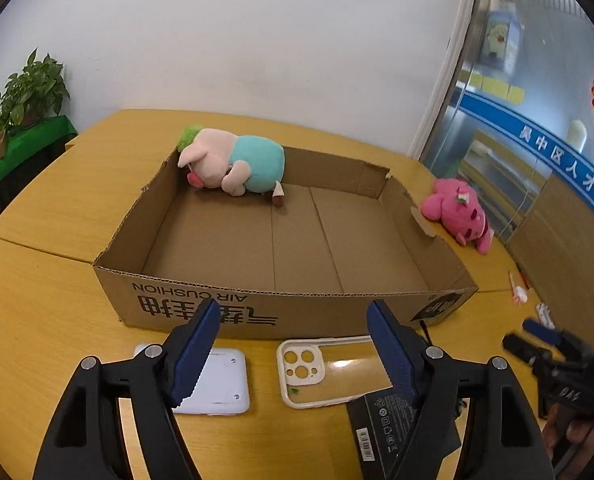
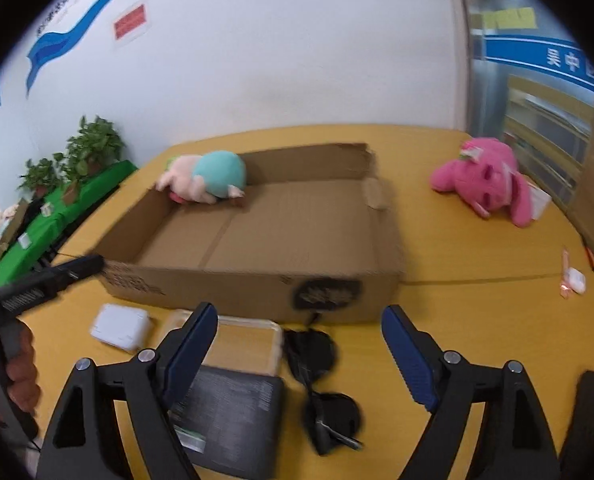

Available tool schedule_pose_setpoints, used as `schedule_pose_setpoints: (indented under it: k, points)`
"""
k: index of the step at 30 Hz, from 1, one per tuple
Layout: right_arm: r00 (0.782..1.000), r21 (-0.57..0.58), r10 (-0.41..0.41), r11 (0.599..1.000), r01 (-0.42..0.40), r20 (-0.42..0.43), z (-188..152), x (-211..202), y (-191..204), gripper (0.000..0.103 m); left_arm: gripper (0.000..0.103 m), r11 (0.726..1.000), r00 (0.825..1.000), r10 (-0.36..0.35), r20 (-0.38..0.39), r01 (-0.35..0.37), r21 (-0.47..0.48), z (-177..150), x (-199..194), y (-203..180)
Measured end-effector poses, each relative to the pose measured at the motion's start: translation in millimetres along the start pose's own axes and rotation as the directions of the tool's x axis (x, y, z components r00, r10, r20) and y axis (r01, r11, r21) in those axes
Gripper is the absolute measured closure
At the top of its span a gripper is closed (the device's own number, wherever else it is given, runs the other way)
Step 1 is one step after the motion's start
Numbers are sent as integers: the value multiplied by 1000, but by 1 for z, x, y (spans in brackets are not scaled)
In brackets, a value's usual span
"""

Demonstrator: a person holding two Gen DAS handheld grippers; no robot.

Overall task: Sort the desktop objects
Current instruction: 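Move both tools toward the black sunglasses beside the box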

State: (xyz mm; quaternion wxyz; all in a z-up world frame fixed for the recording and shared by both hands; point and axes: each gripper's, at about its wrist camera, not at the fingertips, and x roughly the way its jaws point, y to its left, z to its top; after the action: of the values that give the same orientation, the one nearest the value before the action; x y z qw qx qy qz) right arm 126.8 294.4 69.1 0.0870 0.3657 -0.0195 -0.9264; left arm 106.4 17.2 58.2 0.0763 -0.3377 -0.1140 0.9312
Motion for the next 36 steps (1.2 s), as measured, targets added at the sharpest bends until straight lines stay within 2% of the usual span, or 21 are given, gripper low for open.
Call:
schedule_pose_setpoints:
  k: [2,6,7,11,13,17,21,22,23,24,26,30,32,35,36]
  points:
    - [998,4,5,1000,-4,-64,-16,5,-14,18,23,1000,1000,-15,-16,15,8,-2,3,1]
    - [987,-10,70,997,-72,-145,-42,7,-15,19,23,999,996,-48,-70,49,21,-8,15,0]
    - [985,-32,66,997,-71,-159,-47,9,-12,18,23,998,995,-54,-81,56,25,-10,17,-1]
    - [975,-171,-59,985,22,-214,-62,22,3,19,23,995,987,-77,-141,84,46,-19,26,-5]
    - [966,-221,-64,975,8,-249,-66,28,10,20,23,994,984,-83,-155,93,55,-22,27,-6]
    - [967,-326,-41,944,-45,-252,-71,28,38,21,23,993,982,-92,-165,102,53,-26,28,-5]
    - [954,-291,92,940,-178,-286,-73,30,60,21,23,993,979,-94,-183,105,49,-29,29,-1]
    - [954,-290,105,939,-188,-279,-72,30,64,21,23,993,977,-96,-188,107,49,-30,30,0]
    - [959,-294,93,940,-174,-268,-71,29,64,21,23,992,977,-100,-191,111,51,-30,29,1]
    - [969,-300,52,945,-126,-242,-68,28,61,21,23,992,976,-104,-191,117,53,-31,28,1]
    - [974,-275,7,959,-71,-225,-61,30,48,21,23,989,973,-120,-198,135,66,-30,28,-1]
    - [968,-190,-6,981,-43,-249,-54,45,10,20,23,980,963,-155,-221,178,90,-28,31,-12]
    - [956,-176,-32,984,-21,-293,-57,60,0,20,23,976,956,-168,-240,195,94,-27,35,-18]
    - [937,-128,15,990,-64,-350,-65,78,-8,21,23,972,945,-189,-268,219,89,-26,41,-27]
    - [939,-122,24,990,-70,-343,-67,78,-8,20,23,970,942,-195,-274,226,87,-26,42,-30]
